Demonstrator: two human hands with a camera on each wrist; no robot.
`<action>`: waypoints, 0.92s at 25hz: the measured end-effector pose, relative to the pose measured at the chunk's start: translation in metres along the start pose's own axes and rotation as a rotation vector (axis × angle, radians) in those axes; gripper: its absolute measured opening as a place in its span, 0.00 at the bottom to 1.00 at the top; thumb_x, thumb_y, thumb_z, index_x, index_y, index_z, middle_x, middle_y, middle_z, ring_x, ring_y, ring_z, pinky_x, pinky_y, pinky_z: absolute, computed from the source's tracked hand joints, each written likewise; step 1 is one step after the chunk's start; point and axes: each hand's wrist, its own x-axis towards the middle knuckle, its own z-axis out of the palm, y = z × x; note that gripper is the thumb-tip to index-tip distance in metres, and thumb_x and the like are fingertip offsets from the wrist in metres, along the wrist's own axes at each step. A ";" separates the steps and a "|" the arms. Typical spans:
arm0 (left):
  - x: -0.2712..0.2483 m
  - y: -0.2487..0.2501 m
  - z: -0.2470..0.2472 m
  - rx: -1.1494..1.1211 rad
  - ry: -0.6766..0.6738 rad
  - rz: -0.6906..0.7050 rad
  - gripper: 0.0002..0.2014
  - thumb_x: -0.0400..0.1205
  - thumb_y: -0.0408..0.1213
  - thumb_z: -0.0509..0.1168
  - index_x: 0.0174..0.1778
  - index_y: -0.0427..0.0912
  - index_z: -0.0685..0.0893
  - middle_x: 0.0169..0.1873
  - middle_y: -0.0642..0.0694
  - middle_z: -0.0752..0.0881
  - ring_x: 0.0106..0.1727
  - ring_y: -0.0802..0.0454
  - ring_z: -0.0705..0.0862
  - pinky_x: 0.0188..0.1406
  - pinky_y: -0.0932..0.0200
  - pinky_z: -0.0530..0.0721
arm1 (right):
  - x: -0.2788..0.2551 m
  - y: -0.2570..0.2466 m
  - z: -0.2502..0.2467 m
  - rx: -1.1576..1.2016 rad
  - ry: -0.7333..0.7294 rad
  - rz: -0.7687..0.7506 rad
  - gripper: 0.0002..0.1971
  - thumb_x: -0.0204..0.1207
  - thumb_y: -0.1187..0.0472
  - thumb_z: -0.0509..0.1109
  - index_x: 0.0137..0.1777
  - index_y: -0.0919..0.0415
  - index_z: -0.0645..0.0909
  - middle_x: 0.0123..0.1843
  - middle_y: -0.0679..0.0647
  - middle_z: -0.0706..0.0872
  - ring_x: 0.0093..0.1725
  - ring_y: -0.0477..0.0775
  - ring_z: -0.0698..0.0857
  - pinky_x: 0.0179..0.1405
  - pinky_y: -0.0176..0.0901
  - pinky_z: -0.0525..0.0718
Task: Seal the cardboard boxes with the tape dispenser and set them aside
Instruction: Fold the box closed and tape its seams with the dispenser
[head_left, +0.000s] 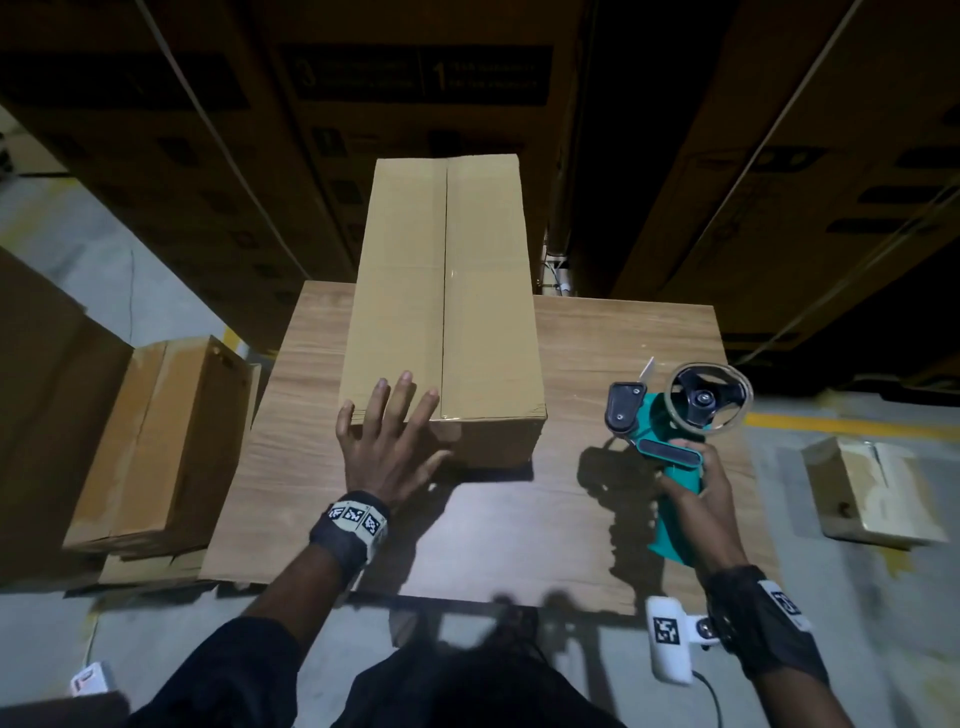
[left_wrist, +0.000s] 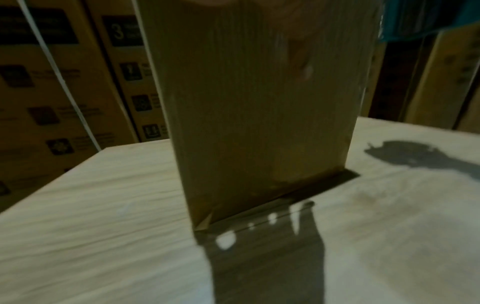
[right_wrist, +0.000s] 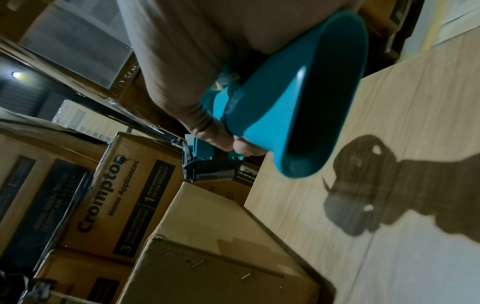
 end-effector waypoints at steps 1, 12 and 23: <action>-0.001 0.004 0.001 -0.054 0.026 -0.046 0.56 0.66 0.81 0.69 0.86 0.56 0.64 0.90 0.48 0.55 0.85 0.42 0.63 0.76 0.26 0.63 | 0.000 -0.003 0.003 -0.010 0.000 -0.004 0.24 0.78 0.74 0.67 0.63 0.43 0.78 0.47 0.64 0.86 0.40 0.61 0.84 0.38 0.55 0.85; 0.022 -0.018 0.002 -0.032 -0.060 -0.057 0.62 0.57 0.67 0.84 0.86 0.58 0.60 0.86 0.44 0.58 0.81 0.40 0.66 0.75 0.27 0.57 | -0.031 -0.049 0.057 -0.014 -0.052 -0.080 0.23 0.78 0.76 0.69 0.64 0.48 0.78 0.44 0.58 0.88 0.34 0.50 0.85 0.29 0.46 0.83; 0.037 -0.036 -0.110 -1.301 -0.294 -0.545 0.16 0.91 0.51 0.61 0.66 0.49 0.89 0.60 0.54 0.92 0.64 0.59 0.88 0.73 0.41 0.82 | -0.058 -0.102 0.111 -0.012 -0.285 -0.284 0.18 0.80 0.69 0.73 0.60 0.46 0.78 0.50 0.52 0.88 0.41 0.52 0.87 0.38 0.50 0.86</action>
